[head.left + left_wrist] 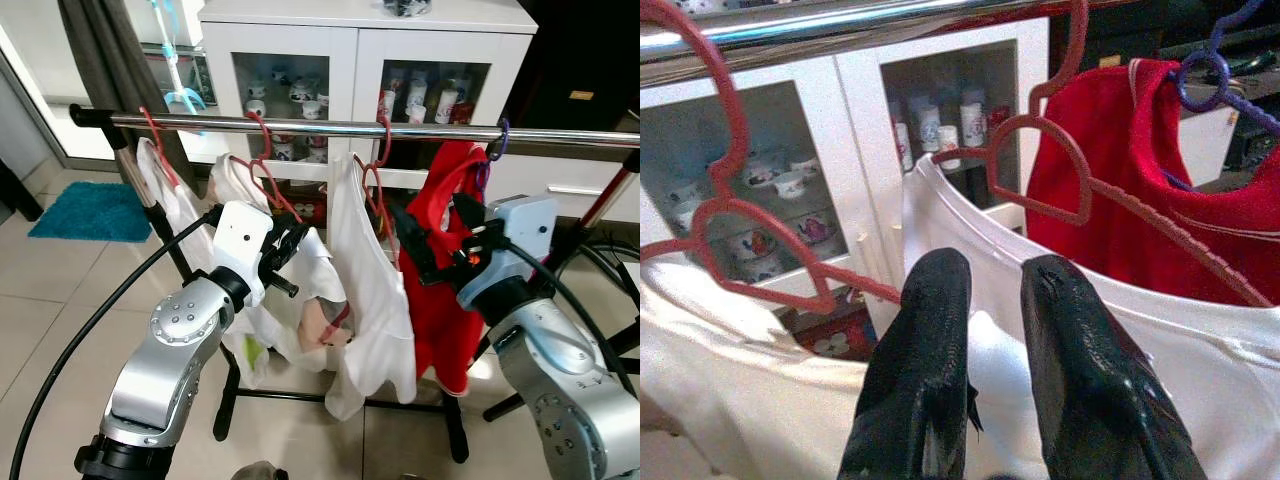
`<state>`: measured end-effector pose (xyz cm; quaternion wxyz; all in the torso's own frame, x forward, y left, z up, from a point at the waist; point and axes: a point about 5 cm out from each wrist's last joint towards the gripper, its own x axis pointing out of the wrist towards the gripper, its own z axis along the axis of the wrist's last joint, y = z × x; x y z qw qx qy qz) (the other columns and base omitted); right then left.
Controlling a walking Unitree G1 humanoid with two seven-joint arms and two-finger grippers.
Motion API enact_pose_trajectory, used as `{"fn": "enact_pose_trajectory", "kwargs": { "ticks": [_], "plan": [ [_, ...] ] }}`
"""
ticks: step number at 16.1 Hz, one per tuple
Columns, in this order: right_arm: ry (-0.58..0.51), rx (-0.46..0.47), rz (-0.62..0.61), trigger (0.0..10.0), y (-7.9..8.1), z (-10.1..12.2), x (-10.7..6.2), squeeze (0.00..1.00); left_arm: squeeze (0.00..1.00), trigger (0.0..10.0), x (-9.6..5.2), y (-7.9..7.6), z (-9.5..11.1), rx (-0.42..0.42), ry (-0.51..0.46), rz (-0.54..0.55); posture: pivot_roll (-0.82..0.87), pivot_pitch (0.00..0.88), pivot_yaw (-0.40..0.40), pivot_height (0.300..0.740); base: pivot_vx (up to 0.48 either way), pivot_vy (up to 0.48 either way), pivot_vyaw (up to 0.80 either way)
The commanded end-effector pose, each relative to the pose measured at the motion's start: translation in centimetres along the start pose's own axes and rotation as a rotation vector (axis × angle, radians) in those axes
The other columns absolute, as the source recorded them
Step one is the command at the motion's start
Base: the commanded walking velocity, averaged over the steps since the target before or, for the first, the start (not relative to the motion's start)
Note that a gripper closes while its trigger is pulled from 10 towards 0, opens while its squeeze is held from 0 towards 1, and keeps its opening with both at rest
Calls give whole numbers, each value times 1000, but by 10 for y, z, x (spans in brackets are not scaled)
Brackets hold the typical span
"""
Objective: Hang hanger
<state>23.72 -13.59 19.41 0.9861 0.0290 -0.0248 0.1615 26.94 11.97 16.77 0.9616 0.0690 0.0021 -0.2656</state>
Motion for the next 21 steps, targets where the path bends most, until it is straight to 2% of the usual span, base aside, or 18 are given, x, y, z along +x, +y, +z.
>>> {"fn": "enact_pose_trajectory", "kwargs": {
  "ticks": [1, 5, 10, 19, 20, 21],
  "plan": [
    [55, -24, -73, 10000, -6, -10, 0, 1000, 0, 10000, 0, 4, 6, 10, -21, 17, 7, 0, 41, 740, 0, 0, 0],
    [79, -53, -126, 10000, -10, -14, 3, 1000, 0, 10000, 0, 4, 5, 7, -16, 19, 5, 0, 40, 740, 0, 142, 0],
    [60, 23, -150, 10000, -9, -19, -2, 1000, 0, 10000, 2, 4, 4, 6, -13, 21, -4, 0, 44, 740, 0, 337, 0],
    [65, 46, -144, 10000, -7, -28, -3, 1000, 0, 10000, 0, 7, 3, 10, -5, 32, 8, 7, 45, 740, 0, 338, 0],
    [67, 49, -147, 10000, -7, -29, -4, 1000, 0, 10000, 1, 7, 3, 5, -3, 32, 7, 7, 46, 740, 0, 334, 0],
    [72, 49, -152, 10000, -8, -30, -4, 1000, 0, 10000, 1, 6, 1, -35, -2, 42, 5, 7, 47, 740, 0, 326, 0]
  ]
}}
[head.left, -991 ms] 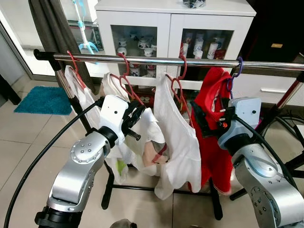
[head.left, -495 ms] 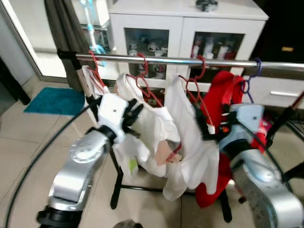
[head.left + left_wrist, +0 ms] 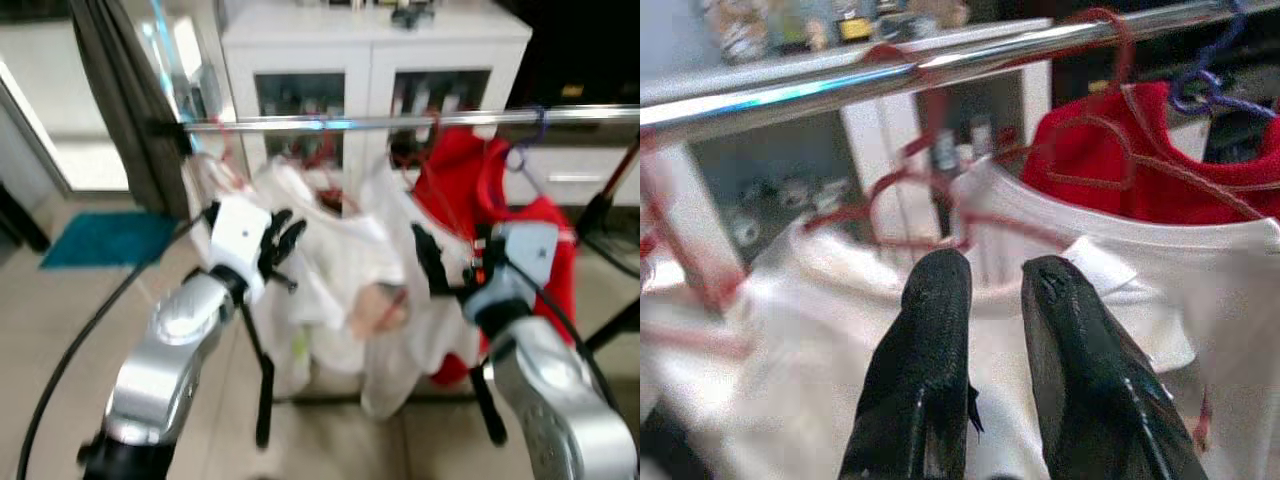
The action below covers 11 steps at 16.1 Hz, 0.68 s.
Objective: Hang hanger
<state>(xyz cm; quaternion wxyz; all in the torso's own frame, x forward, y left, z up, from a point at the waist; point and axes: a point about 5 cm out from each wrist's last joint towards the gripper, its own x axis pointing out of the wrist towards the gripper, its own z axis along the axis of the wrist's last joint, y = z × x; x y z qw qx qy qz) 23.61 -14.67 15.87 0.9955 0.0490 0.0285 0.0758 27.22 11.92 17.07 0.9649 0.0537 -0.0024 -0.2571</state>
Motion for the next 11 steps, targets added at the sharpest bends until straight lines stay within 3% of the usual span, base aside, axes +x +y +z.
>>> {"fn": "enact_pose_trajectory", "kwargs": {
  "ticks": [1, 2, 11],
  "plan": [
    [-18, -6, 21, 10000, 4, 4, 1, 1000, 0, 10000, -1, 5, -3, -26, 11, 30, 5, 7, 47, 740, 0, 0, 0],
    [-4, -8, 10, 10000, 2, 2, 1, 1000, 0, 10000, -1, 5, -4, -56, 12, 44, 4, 9, 47, 740, 0, 0, 0],
    [18, -31, 12, 10000, 1, -2, 3, 1000, 0, 10000, -2, 7, -6, -34, 24, 82, 6, 23, 34, 740, 0, 0, 800]
  ]
}}
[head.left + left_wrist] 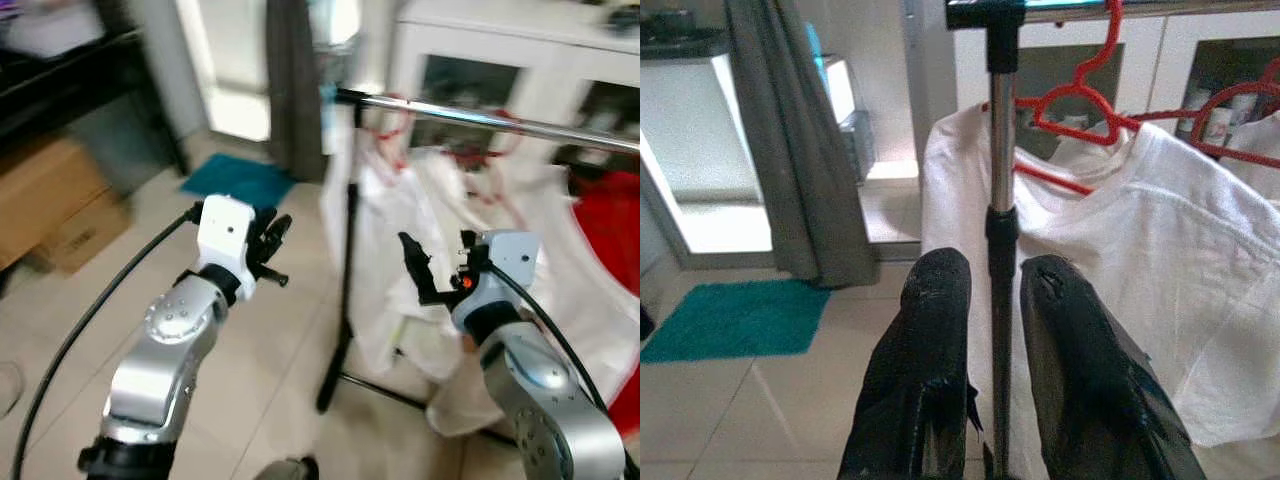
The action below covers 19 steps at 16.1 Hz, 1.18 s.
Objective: Hang hanger
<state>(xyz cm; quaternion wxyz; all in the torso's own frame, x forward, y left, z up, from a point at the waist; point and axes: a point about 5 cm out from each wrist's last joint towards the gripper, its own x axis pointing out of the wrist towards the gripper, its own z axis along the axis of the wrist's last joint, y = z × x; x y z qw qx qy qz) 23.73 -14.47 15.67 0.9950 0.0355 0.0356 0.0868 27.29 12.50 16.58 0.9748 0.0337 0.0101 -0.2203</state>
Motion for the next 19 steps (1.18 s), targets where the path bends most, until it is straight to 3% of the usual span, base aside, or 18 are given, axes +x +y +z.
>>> {"fn": "enact_pose_trajectory", "kwargs": {
  "ticks": [1, 7, 11, 16, 19],
  "plan": [
    [-5, 2, -34, 10000, -3, 0, 1, 1000, 0, 10000, 0, 2, -2, 15, 11, 14, 5, 25, 32, 740, 259, 0, 0],
    [2, -11, -33, 10000, -4, 0, 2, 1000, 0, 10000, -3, 3, -3, 10, 14, 36, 4, 33, 16, 740, 269, 0, 0],
    [12, -4, -35, 10000, -5, -1, 5, 1000, 0, 10000, -3, 4, -3, 11, 15, 37, 13, 36, 14, 740, 274, 0, -606],
    [-8, 15, -6, 10000, -3, 1, 6, 1000, 0, 10000, -4, 3, -3, 20, 17, 31, 17, 39, 12, 740, 276, 0, 0],
    [4, -54, 62, 10000, 2, 3, 8, 1000, 0, 10000, -3, 1, -3, 24, 15, 27, 18, 37, 7, 740, 277, 0, 533]
  ]
}}
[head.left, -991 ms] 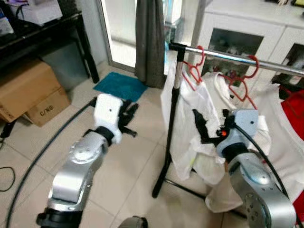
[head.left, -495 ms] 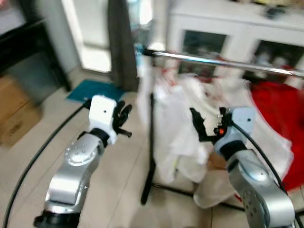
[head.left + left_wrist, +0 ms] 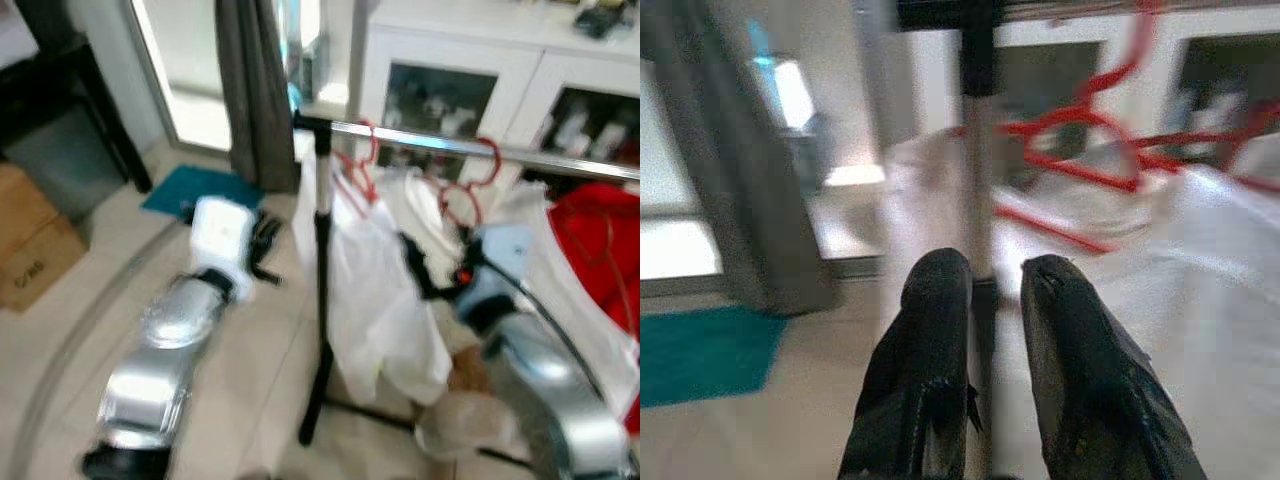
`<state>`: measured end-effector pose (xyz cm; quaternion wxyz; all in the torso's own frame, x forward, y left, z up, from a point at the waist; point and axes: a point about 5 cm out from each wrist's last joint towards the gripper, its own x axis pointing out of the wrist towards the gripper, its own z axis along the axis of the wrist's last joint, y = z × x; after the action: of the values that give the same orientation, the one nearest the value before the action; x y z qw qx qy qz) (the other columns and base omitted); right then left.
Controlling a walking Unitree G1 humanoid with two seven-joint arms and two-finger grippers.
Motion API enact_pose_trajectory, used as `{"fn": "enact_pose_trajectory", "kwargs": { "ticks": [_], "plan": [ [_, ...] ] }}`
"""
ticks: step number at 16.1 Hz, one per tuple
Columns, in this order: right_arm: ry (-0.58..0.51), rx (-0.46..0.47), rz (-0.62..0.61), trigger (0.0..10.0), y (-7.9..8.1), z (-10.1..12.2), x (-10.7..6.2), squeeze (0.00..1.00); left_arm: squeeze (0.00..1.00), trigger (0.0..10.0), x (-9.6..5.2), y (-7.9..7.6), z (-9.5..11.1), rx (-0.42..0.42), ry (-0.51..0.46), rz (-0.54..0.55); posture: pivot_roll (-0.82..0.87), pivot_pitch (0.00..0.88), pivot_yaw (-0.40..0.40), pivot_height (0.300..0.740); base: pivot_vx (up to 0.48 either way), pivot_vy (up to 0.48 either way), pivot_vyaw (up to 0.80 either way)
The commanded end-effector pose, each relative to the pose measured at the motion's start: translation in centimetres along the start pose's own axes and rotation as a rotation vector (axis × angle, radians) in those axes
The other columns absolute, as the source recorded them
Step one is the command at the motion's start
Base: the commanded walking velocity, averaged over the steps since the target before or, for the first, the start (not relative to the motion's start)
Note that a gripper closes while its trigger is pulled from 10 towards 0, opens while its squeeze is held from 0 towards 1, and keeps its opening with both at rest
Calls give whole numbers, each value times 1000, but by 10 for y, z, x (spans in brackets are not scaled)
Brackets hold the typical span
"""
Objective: Hang hanger
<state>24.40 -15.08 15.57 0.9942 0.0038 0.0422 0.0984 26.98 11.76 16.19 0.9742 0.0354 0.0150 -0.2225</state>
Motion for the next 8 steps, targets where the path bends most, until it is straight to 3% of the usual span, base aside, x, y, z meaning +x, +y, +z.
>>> {"fn": "enact_pose_trajectory", "kwargs": {
  "ticks": [1, 3, 6, 7, 8],
  "plan": [
    [-20, 9, 39, 10000, 9, 5, 4, 1000, 0, 10000, -4, 9, 0, 24, 4, 32, 20, 36, 4, 740, 274, 0, 800],
    [-60, 27, 3, 10000, 5, 12, 8, 1000, 0, 10000, -5, 9, -1, 35, 12, 17, 22, 35, -1, 740, 270, 0, 325],
    [-83, 5, -26, 10000, -2, 22, 14, 1000, 0, 10000, -6, 3, -4, 48, 43, -70, 22, 33, 0, 740, 0, 0, 0],
    [-43, -106, -43, 10000, -9, 27, 20, 1000, 0, 10000, -9, 4, -6, 86, 70, -121, 19, 31, -1, 740, 0, 0, 0],
    [-14, -136, -74, 10000, -18, 35, 26, 1000, 0, 10000, -13, 7, -6, 98, 83, -177, 19, 29, -2, 740, 0, 0, 0]
  ]
}}
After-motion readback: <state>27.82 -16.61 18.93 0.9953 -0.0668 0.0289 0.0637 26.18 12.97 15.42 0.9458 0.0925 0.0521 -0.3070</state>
